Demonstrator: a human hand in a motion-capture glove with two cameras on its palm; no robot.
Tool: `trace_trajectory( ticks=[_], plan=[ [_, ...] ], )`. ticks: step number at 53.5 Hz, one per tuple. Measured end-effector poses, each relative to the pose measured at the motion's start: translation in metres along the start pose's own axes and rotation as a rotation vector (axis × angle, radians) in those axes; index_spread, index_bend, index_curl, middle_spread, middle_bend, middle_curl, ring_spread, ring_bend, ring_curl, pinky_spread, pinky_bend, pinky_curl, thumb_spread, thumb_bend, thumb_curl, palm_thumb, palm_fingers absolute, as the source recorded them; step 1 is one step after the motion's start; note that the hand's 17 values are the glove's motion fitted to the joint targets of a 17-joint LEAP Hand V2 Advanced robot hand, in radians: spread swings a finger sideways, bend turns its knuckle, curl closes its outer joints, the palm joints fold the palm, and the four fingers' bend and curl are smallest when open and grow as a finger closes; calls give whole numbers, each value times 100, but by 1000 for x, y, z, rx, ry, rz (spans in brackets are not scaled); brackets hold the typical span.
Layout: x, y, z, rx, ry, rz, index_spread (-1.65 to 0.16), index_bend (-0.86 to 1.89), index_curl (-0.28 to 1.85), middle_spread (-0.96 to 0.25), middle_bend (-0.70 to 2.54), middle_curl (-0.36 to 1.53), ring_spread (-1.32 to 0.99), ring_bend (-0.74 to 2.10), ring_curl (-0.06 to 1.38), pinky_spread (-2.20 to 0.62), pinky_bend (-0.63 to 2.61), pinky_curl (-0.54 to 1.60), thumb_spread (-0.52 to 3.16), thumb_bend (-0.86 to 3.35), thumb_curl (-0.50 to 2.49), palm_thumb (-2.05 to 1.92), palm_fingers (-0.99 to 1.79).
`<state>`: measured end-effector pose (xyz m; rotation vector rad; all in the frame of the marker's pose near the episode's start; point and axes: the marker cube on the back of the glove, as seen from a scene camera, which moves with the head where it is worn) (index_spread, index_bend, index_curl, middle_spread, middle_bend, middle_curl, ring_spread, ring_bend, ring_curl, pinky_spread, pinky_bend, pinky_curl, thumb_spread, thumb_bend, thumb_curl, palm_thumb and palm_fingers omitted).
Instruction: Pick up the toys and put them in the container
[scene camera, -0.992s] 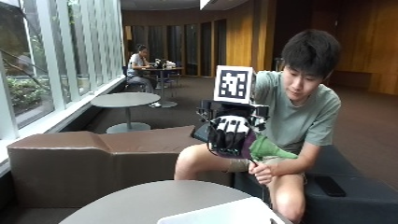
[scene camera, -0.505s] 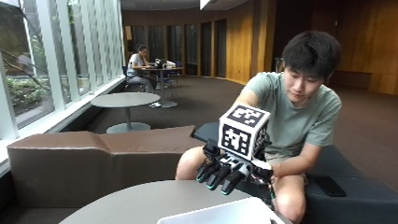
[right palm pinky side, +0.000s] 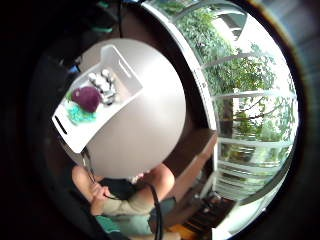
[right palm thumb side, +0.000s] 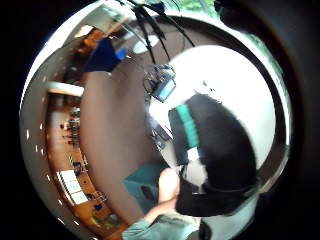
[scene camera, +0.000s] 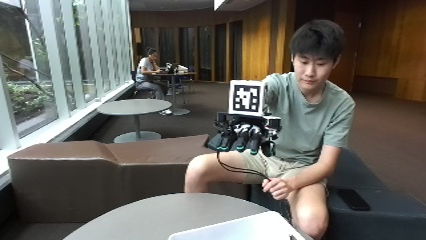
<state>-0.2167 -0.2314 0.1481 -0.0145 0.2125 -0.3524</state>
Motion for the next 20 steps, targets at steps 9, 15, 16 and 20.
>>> trace_trajectory(
  ticks=[9,15,16,20],
  plan=[
    [5,32,-23,91,-91,-40,-25,17,42,-11,15,31,-5,38,34,-3,79,36,156,-1,26,-4,-7],
    [5,49,-26,62,-70,-65,-26,17,42,-14,16,31,-7,38,34,-3,77,35,163,0,23,-3,-6],
    [5,49,-26,74,-65,-72,-27,18,42,-15,16,31,-7,37,34,-3,76,35,163,0,22,-3,-6],
    [4,39,-24,192,-53,-105,-27,18,42,-16,16,30,-8,37,34,-4,73,34,164,0,21,-3,-7]
  ],
)
